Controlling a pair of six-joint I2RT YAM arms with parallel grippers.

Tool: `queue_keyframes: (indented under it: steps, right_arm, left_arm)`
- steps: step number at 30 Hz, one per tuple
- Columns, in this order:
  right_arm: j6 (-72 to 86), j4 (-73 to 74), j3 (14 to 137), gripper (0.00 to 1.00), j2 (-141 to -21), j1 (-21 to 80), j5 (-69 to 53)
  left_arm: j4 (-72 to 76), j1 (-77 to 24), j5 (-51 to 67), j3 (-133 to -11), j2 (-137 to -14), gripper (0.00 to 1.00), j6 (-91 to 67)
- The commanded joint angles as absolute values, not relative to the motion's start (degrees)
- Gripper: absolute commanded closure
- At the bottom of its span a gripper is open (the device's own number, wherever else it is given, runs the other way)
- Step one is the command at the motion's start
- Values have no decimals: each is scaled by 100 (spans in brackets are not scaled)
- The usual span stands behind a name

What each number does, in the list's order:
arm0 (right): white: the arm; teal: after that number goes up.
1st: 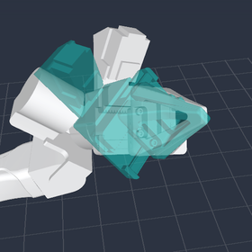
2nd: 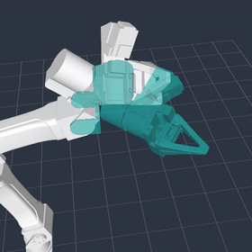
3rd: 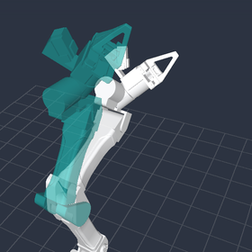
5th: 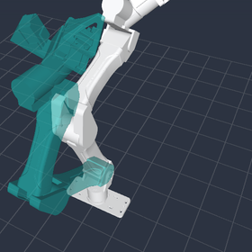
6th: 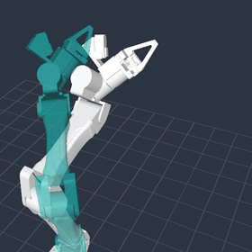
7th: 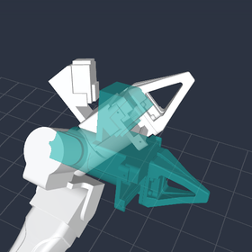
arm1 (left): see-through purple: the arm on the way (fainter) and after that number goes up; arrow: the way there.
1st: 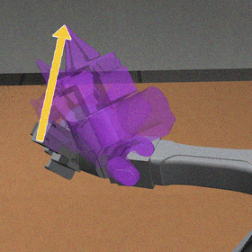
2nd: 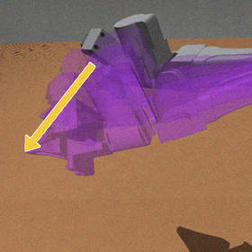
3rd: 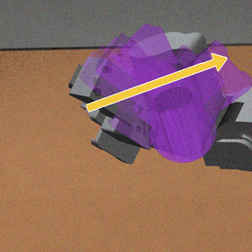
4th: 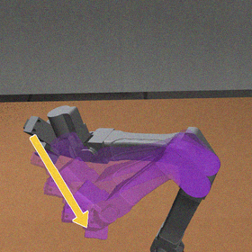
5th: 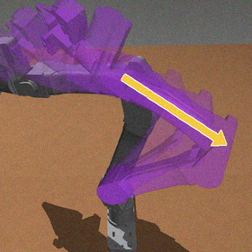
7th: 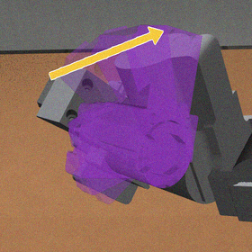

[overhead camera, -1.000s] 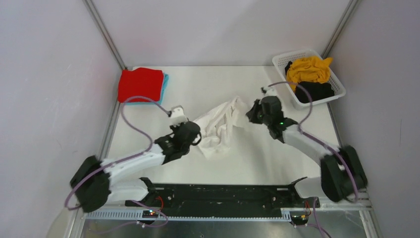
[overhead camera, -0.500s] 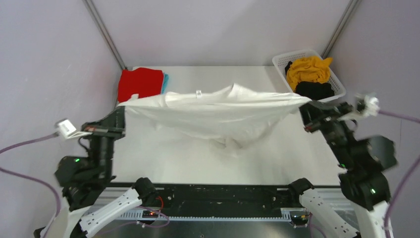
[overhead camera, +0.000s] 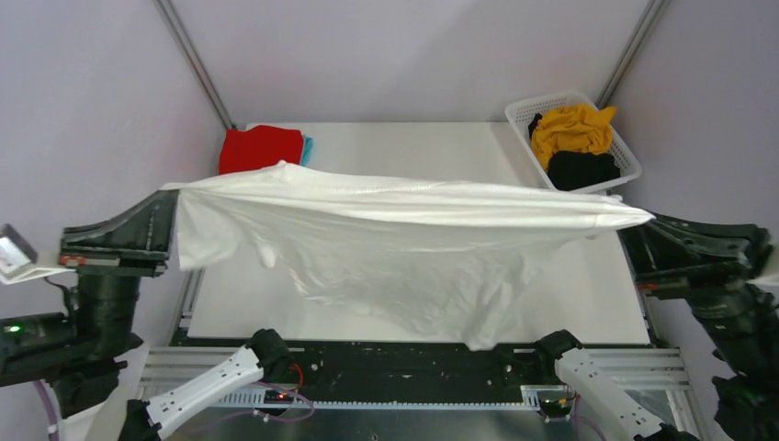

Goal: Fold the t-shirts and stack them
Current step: Flatten out the tshirt

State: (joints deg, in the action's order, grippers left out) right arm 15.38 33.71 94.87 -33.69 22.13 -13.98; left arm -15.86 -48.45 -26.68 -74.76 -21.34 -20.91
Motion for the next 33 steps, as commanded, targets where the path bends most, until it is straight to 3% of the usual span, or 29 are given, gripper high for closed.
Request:
queue_keyframes:
  steps: [1,6,10,15,20,25,27,29,30,31,32,33]
  right_arm:
    - [1449,3534,10443,100,-3697,2156,-1354]
    - [1339,3586,10873,100,-4200,2164,-645]
    - [1096,3591,10767,100,-4771,2184,493]
    - [793,2982,9639,100,-5626,2016,1919]
    - [1370,2026,8270,100,-6526,1019,1084]
    - [1905,954,7229,98,-8057,529,-320]
    - [1992,656,7171,93,-8772,526,-500]
    - [2053,344,7171,83,-9423,528,-747]
    - [2069,152,7184,74,-9796,523,-813]
    - [2080,82,7230,64,-9952,526,-856]
    - [2091,67,7284,56,-10200,527,-854]
    - [2091,140,7404,39,-10294,521,-769]
  left_arm:
    - [-1428,-4791,-2272,-8329,-2482,100,-1602]
    - [-1479,-4796,-2572,-9081,-3230,100,-1294]
    - [-1429,-4793,-3786,-9307,-4008,100,-812]
    - [-152,-4443,-5473,-8343,-5048,100,113]
    - [-191,-3064,-4721,-7506,-6072,100,-1119]
    - [-38,-2117,-3537,-6968,-7983,98,-1894]
    - [-211,-2000,-3352,-7162,-8822,89,-2181]
    - [-507,-1986,-3308,-7474,-9592,63,-2285]
    - [-650,-1973,-3262,-7578,-10016,57,-2283]
    - [-685,-1971,-3217,-7722,-10180,38,-2275]
    - [-747,-1967,-3199,-7794,-10427,27,-2296]
    - [-804,-1959,-3153,-7916,-10518,7,-2304]
